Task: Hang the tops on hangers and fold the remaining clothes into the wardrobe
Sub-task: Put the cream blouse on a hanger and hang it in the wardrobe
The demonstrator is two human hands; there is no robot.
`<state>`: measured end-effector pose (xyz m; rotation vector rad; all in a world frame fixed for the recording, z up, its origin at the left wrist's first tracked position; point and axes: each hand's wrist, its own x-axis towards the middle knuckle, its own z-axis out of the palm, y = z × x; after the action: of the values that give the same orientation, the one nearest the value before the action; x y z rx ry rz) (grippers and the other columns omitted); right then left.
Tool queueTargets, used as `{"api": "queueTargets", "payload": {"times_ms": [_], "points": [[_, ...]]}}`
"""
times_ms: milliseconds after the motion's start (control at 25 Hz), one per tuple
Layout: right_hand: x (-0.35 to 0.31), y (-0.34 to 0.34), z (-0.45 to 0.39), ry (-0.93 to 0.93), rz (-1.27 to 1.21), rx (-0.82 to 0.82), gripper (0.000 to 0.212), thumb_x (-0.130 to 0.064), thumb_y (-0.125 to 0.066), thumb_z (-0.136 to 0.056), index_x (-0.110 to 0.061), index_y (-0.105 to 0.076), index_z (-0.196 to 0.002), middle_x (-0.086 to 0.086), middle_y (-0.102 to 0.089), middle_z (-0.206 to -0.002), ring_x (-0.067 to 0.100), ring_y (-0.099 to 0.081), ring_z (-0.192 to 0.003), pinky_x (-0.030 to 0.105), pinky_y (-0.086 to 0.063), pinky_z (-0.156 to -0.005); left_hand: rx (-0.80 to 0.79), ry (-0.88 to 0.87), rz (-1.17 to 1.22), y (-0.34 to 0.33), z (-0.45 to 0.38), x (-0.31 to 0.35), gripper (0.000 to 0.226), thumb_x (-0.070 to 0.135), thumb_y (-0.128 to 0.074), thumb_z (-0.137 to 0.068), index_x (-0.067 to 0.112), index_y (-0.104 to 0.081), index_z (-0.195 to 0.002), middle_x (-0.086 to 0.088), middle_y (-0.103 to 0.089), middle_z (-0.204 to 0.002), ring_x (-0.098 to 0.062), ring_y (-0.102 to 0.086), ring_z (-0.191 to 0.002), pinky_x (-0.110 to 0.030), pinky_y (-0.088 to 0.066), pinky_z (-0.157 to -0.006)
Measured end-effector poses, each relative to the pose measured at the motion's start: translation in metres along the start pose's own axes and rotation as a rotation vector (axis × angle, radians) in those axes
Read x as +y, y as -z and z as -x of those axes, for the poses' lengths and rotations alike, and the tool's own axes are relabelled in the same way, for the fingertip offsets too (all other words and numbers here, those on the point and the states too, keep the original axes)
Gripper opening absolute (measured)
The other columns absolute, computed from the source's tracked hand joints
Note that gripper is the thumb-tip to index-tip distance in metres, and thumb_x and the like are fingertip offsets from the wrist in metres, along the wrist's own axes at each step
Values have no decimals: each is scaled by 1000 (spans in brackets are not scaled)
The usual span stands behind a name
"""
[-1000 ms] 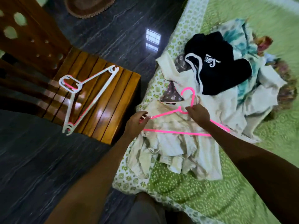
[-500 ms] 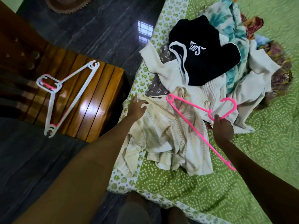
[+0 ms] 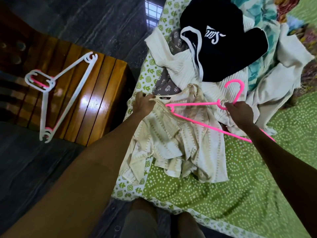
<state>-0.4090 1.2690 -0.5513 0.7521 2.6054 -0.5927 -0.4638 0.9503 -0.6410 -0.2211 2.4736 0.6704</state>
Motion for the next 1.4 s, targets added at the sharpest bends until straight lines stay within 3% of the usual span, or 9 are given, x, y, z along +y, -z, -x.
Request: {"api": "queueTargets", "payload": {"times_ms": [320,480,680,800,1000,1160,1240,1320,1400], "points": [[-25,-12,-3,2,-60,-48,46,-30,-51,-91,7,-57,-65,25,-54,-66,33,-55,-73,34,-34,-67,245,48,-6,6,22,6,30,25,-61,-82,-1,-67,-97,-13,-52,-116,-29,-54,-104,-35,-42,-90],[-34,-13,3,104,-35,-83,47,-31,-52,-93,11,-61,-72,25,-53,-67,33,-55,-72,33,-33,-65,225,-143,80,7,44,10,49,17,-81,-57,4,-67,-102,-11,-51,-109,-28,-52,-100,-39,-44,-85],[-65,4,21,232,5,-134,47,-33,-50,-95,-6,-53,-56,11,-44,-56,30,-52,-72,30,-29,-65,250,-381,12,24,77,28,47,16,-68,-58,3,-67,-104,-18,-53,-103,-34,-52,-100,-40,-41,-83],[-94,-2,45,353,89,-167,48,-38,-46,-97,0,-67,-77,15,-51,-61,34,-59,-81,32,-32,-67,209,-486,70,33,103,57,49,16,-57,-62,2,-65,-108,-19,-52,-106,-34,-53,-101,-43,-48,-80],[-117,-17,93,322,-204,-248,42,-38,-58,-84,-4,-63,-61,24,-59,-68,29,-54,-69,33,-33,-63,118,-328,295,50,140,101,43,7,-60,-70,4,-64,-113,-15,-48,-127,-30,-54,-109,-33,-48,-87],[-110,2,120,307,-500,-356,20,-18,-62,-67,-20,-56,-48,9,-66,-58,10,-51,-55,35,-42,-65,-12,-286,234,72,166,104,42,18,-58,-69,9,-65,-110,-11,-63,-108,-29,-59,-100,-36,-50,-84],[-112,16,132,364,-551,-415,6,-12,-60,-61,-11,-63,-55,-1,-58,-47,0,-45,-43,24,-39,-58,-40,-307,168,82,182,109,29,15,-60,-75,12,-64,-104,-4,-63,-95,-23,-58,-92,-29,-47,-80],[-111,35,145,457,-553,-417,27,-9,-53,-57,5,-70,-72,9,-57,-56,0,-45,-41,21,-39,-55,-42,-340,91,97,205,116,6,18,-62,-79,20,-59,-85,3,-55,-74,-18,-53,-78,-22,-39,-67],[-112,53,155,521,-565,-455,30,4,-50,-61,14,-68,-83,13,-59,-66,0,-46,-44,20,-39,-54,-32,-393,46,111,223,120,18,30,-66,-78,22,-53,-68,6,-49,-65,-14,-51,-67,-19,-36,-57]]}}
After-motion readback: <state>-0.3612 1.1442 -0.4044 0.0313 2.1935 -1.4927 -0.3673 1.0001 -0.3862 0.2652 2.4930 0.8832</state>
